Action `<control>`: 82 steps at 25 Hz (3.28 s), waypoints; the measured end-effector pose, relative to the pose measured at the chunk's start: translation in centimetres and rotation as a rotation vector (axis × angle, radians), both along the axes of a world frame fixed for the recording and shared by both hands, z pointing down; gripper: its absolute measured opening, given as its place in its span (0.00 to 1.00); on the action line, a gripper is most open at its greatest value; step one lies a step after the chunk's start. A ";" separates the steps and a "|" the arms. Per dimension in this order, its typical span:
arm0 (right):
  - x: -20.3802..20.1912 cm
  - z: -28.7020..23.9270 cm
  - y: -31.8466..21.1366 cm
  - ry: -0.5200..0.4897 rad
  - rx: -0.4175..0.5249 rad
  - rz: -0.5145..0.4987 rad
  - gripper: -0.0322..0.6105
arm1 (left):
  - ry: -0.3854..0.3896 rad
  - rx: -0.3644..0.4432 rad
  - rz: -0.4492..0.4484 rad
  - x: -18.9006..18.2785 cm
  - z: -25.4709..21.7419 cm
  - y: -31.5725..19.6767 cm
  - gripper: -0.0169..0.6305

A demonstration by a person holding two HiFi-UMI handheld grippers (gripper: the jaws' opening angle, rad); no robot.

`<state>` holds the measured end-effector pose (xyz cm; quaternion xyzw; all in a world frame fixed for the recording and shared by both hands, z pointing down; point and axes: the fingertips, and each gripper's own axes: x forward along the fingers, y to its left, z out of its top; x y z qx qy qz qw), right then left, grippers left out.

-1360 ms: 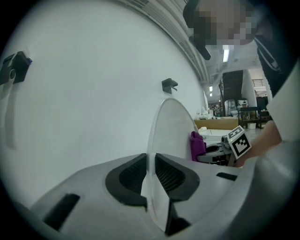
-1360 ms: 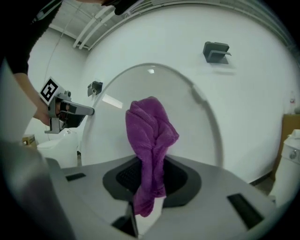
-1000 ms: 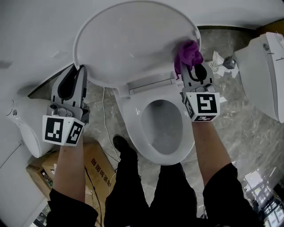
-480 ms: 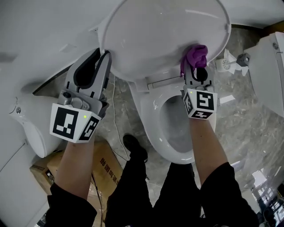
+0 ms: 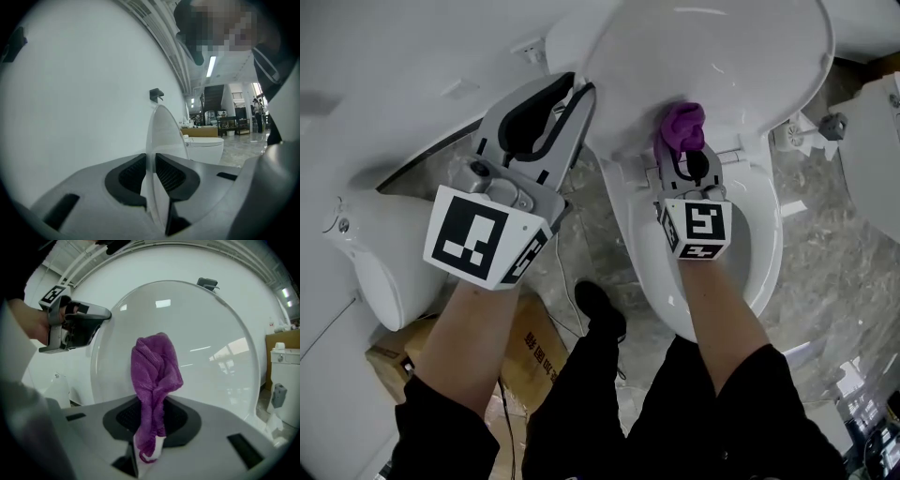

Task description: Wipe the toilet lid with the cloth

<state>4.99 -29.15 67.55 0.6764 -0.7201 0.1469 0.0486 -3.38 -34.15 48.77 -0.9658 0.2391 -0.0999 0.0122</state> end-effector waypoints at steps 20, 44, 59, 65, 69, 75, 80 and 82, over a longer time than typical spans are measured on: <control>-9.2 -8.1 6.1 -0.063 0.004 -0.340 0.20 | -0.100 -0.051 -0.013 -0.1 0.6 1.4 0.14; -5.5 -35.2 21.9 -0.098 0.106 -0.376 0.20 | -0.329 -0.207 0.397 -1.3 1.3 22.1 0.19; -1.6 -34.4 23.5 -0.066 0.044 -0.347 0.20 | -0.245 -0.449 0.227 -0.1 4.3 27.5 0.09; -1.4 -31.7 23.2 -0.098 0.002 -0.348 0.20 | -0.253 -0.507 0.218 0.1 8.7 30.4 0.07; -1.9 -29.1 22.9 -0.097 -0.038 -0.375 0.20 | -0.230 -0.515 0.200 0.0 10.0 30.8 0.05; -2.8 -25.1 21.2 -0.080 -0.085 -0.408 0.20 | -0.209 -0.525 0.172 0.3 11.4 32.5 0.05; -3.4 -20.2 19.4 -0.048 -0.186 -0.439 0.20 | -0.161 -0.565 0.105 0.2 12.2 33.1 0.05; -3.7 -18.4 18.5 0.010 -0.226 -0.466 0.20 | -0.145 -0.578 0.088 0.2 11.9 32.8 0.05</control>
